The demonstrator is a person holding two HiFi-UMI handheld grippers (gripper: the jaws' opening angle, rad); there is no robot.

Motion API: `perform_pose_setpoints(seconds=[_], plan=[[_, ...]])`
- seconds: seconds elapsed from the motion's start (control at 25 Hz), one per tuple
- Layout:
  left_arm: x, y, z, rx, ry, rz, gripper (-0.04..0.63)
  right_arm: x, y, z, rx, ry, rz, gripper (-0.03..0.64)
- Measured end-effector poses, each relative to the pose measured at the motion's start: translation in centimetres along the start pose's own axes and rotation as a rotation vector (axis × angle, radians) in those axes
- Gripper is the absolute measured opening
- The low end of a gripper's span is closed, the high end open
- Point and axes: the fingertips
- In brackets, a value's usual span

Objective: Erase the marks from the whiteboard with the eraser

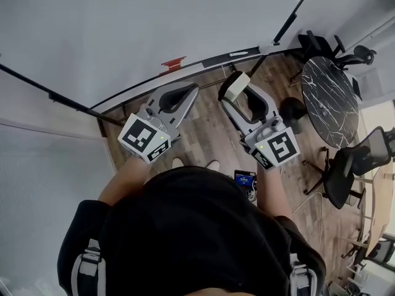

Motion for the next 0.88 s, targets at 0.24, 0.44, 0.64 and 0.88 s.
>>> perform_pose_setpoints(seconds=[0.24, 0.44, 0.64, 0.88], plan=[[0.3, 1.3, -1.1, 0.016, 0.008, 0.014, 0.005, 0.7, -1.6, -1.1, 0.009, 0.015, -0.017, 0.233], [0.5, 3.3, -2.1, 0.041, 0.022, 0.024, 0.005, 1.5, -2.7, -2.5, 0.045, -0.013, -0.043, 0.233], [-0.1, 5.8, -3.1, 0.071, 0.034, 0.032, 0.005, 0.6, -3.7, -4.2, 0.079, -0.034, -0.025, 0.233], [-0.6, 8.2, -4.1, 0.107, 0.042, 0.047, 0.005, -0.7, -4.8, -6.3, 0.089, -0.042, -0.006, 0.233]])
Point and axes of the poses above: the fingertips, and each gripper's own axes: y forward along the fingers, z to its left, x out of its top, and after that the axes turned 4 degrees about -y, right-handed
